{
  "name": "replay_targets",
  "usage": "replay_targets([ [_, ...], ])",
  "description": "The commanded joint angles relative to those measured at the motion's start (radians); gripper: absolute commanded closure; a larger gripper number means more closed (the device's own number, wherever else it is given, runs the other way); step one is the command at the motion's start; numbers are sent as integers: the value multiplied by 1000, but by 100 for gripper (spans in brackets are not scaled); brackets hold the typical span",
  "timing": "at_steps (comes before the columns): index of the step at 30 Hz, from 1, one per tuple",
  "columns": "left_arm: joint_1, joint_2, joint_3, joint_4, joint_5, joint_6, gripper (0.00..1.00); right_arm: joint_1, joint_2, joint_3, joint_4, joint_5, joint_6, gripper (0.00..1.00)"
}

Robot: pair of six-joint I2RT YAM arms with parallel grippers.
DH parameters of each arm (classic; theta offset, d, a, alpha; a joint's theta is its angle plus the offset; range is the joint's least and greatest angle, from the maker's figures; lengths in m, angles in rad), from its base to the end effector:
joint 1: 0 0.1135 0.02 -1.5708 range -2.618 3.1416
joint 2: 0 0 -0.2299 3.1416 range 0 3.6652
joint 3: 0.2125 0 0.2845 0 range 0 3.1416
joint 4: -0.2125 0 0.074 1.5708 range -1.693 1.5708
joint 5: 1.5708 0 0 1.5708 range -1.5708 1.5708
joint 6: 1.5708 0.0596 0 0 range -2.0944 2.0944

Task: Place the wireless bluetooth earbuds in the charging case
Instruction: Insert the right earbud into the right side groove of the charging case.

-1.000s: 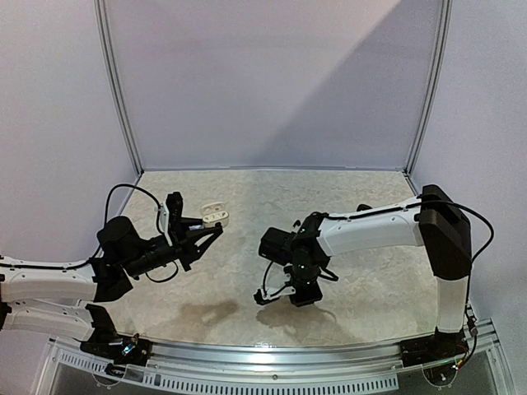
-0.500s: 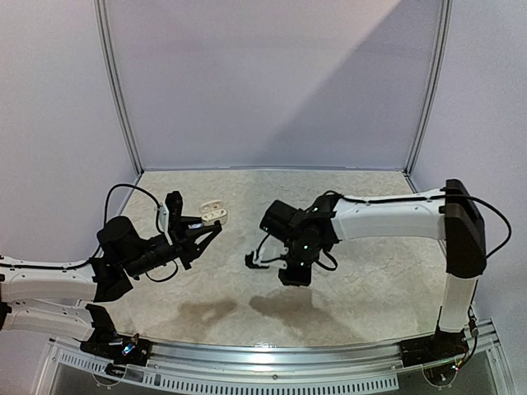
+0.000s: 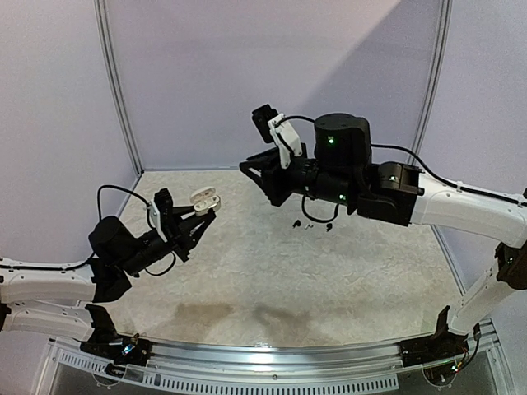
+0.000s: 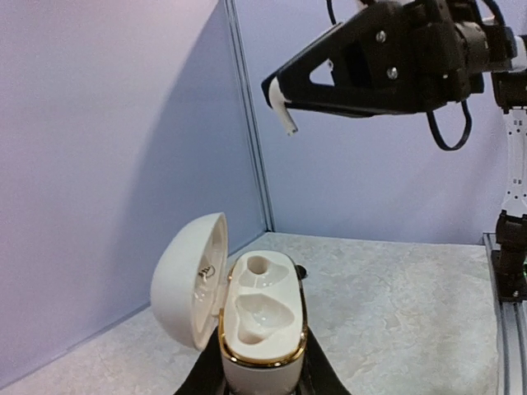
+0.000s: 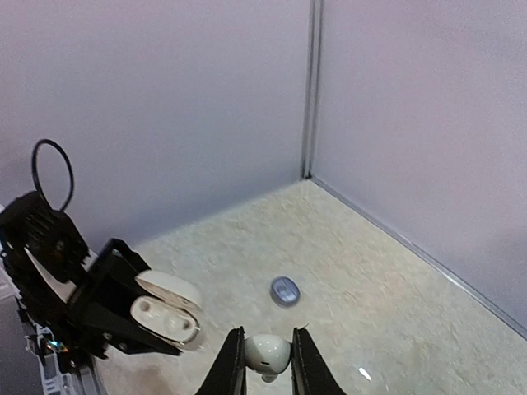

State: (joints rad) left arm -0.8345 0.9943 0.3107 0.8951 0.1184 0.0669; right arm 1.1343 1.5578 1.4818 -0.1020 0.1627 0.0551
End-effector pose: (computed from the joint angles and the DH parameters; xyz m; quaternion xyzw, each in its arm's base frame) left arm 0.1817 -0.2110 0.2051 0.3147 0.5447 -0.3252 0.7060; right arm 0.1904 0.3852 0.3586 -0.3481 0.6828 0.3066 0.5645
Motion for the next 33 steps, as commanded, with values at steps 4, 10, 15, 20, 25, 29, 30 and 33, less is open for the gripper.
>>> replay_targets([
  [4,-9,-35,-7,35,-49,181,100,41,93,11,287,-181,-90,100],
  [10,-9,-54,-5,15,-66,161,100,43,146,29,338,-312,-157,100],
  [15,-8,-57,-2,8,-78,122,100,44,175,23,338,-296,-179,100],
  [20,-4,-55,-4,15,-60,58,100,45,188,28,299,-255,-228,100],
  [25,-2,-52,2,20,-49,31,100,45,197,17,287,-232,-250,100],
  [29,0,-48,3,21,-40,24,100,45,210,20,300,-226,-262,100],
  [30,0,-47,4,20,-38,21,100,44,213,20,303,-223,-264,100],
  [33,0,-47,4,22,-35,19,100,45,218,15,311,-209,-267,100],
])
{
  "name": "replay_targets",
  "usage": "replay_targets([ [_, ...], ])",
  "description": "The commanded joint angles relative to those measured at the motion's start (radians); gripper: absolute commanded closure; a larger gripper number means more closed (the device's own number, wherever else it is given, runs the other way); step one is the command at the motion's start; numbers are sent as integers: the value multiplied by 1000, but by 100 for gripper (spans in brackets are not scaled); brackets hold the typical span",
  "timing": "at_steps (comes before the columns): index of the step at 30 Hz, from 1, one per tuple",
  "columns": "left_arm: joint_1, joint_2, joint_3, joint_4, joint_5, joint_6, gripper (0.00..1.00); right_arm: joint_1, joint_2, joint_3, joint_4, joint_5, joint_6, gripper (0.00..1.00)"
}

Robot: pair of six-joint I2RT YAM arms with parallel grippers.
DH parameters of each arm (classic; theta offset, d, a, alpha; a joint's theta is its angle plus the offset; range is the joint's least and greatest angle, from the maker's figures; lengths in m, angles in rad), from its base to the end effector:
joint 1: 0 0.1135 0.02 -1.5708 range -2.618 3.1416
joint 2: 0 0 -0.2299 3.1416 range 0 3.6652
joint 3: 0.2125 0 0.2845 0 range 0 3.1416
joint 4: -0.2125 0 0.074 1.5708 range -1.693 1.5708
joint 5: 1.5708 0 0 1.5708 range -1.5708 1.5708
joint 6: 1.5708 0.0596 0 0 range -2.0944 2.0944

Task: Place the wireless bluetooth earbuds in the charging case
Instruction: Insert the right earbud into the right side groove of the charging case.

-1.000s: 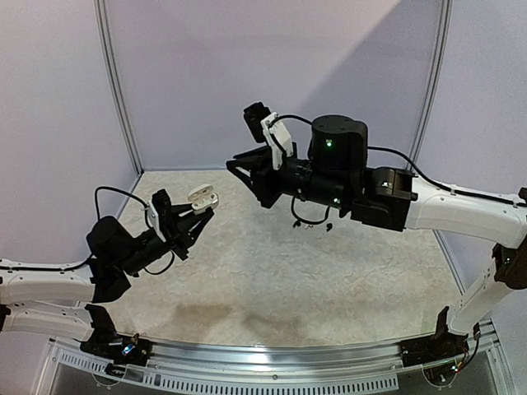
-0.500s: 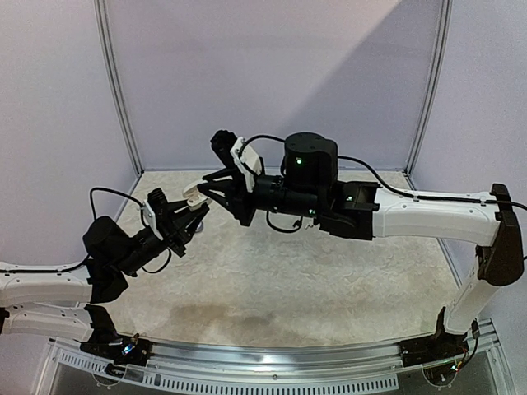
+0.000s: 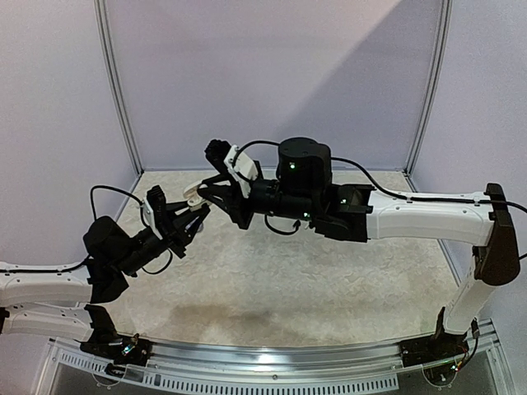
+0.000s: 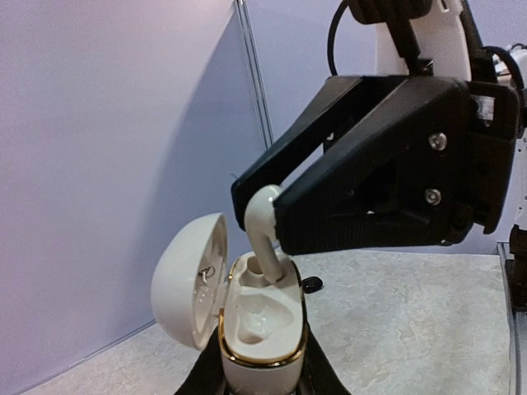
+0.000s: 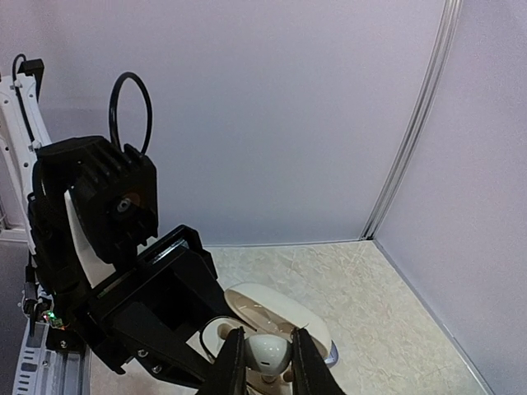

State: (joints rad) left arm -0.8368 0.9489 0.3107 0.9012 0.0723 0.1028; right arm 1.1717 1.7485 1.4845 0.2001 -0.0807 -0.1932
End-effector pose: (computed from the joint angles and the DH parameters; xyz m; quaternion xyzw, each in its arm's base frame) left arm 0.1804 -0.2064 0.2176 0.3008 0.5290 -0.3051 0.7325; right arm 0.1813 0.4422 0.3166 -0.4810 0.5481 0.3472 0.5896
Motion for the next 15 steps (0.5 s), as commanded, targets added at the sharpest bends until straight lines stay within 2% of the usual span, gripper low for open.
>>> replay_targets([
  [1,2,-2,4,15,11,-18,100,7,28,10,11,39,-21,100],
  [15,2,-5,-1,11,9,-29,100,8,24,7,26,117,-84,100],
])
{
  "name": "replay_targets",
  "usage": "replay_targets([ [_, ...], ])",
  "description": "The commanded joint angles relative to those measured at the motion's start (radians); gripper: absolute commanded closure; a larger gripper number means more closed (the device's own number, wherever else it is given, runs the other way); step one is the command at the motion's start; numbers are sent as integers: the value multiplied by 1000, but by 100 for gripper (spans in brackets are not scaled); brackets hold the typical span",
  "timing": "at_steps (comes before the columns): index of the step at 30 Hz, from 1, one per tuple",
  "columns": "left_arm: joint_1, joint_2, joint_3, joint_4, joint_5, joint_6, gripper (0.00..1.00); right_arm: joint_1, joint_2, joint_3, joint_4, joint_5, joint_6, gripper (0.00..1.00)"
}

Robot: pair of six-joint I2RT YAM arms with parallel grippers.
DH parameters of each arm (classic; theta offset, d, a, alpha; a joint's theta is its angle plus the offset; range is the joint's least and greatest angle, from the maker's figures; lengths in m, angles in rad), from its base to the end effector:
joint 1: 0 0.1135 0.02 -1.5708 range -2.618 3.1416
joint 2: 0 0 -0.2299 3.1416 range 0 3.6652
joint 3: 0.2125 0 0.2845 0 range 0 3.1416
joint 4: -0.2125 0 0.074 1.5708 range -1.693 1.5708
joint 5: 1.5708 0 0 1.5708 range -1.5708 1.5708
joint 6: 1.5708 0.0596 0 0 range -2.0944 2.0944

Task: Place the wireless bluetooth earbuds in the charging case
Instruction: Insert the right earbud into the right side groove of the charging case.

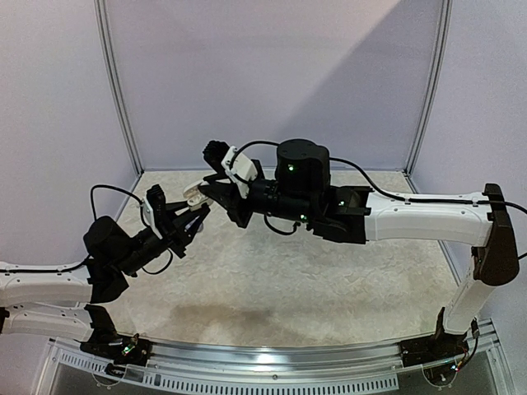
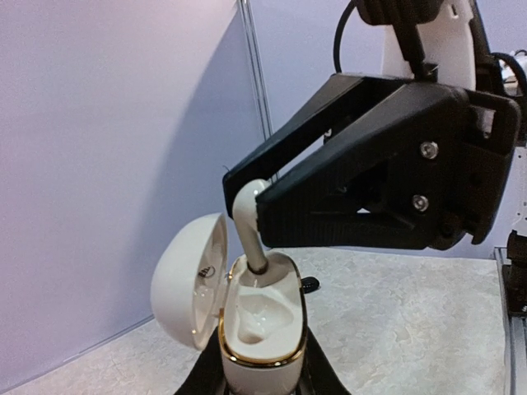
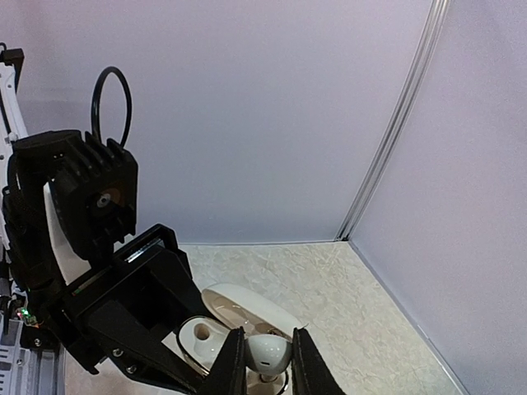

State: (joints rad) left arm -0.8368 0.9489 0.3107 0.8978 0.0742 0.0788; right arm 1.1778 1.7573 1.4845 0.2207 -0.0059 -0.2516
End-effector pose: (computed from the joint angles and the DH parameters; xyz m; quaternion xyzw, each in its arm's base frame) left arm 0.1803 -0.2065 0.2171 0.2956 0.5335 -0.3141 0.7276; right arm 0.1835 0.4436 0.3153 -0.4769 0.5465 0.3095 0.6150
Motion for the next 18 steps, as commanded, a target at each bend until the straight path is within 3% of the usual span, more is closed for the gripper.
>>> replay_targets([
  [1,2,-4,-1,13,7,-6,100,0,14,5,5,43,-27,100],
  [12,4,-2,1,19,3,-3,100,3,23,5,-80,31,-57,100],
  [18,5,-4,-1,19,2,-4,100,3,33,0,-74,28,-69,84],
])
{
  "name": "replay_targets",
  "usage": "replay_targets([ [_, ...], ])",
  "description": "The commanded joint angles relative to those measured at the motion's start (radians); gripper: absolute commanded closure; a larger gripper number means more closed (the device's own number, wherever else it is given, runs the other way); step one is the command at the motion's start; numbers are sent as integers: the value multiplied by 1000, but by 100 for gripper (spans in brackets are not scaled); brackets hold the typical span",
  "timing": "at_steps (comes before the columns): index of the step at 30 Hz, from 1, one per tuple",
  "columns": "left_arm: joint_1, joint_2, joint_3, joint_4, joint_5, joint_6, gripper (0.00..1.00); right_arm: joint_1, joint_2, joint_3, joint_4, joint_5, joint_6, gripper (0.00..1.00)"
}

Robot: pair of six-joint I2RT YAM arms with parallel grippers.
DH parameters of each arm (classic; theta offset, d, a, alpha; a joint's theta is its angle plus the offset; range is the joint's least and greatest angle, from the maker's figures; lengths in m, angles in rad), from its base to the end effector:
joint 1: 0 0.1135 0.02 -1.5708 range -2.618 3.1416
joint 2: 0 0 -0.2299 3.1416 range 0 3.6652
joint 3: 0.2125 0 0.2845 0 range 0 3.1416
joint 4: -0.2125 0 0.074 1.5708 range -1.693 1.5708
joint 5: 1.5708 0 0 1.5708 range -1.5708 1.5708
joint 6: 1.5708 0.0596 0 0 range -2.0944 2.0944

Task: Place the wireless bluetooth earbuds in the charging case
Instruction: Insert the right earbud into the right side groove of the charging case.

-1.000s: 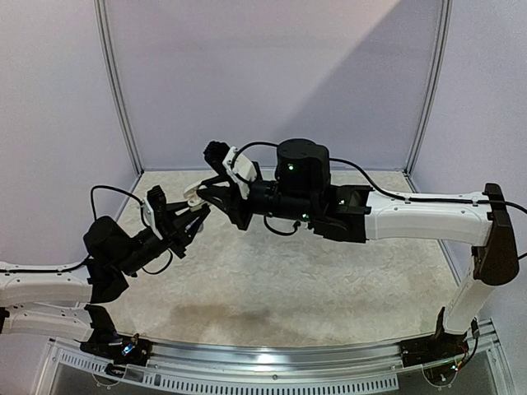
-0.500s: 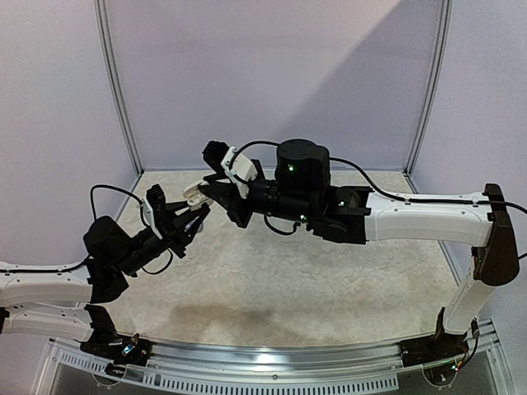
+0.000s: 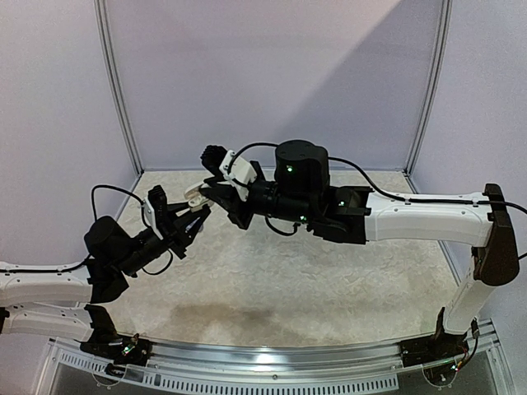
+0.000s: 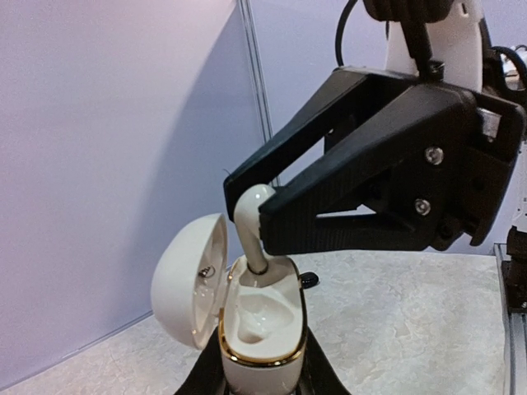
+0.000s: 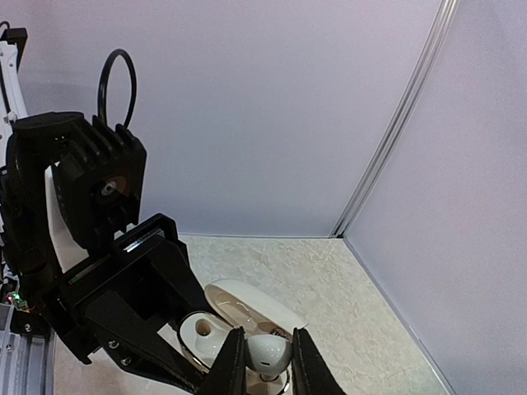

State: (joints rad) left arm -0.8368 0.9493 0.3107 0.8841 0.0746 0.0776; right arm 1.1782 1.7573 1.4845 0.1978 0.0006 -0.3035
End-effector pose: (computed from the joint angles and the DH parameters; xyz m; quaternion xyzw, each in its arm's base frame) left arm 0.1807 -0.2069 0.2153 0.2978 0.5387 -0.3132 0.7232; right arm 0.1836 0.4433 0.3123 -0.4946 0.5411 0.2878 0.6162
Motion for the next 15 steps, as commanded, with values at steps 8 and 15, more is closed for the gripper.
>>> replay_targets([
  [8,5,-6,-2,35,-2,-7,100,9,41,-1,-52,27,-25,75],
  [15,5,-5,-2,33,5,-8,100,11,40,19,-54,35,-32,81],
])
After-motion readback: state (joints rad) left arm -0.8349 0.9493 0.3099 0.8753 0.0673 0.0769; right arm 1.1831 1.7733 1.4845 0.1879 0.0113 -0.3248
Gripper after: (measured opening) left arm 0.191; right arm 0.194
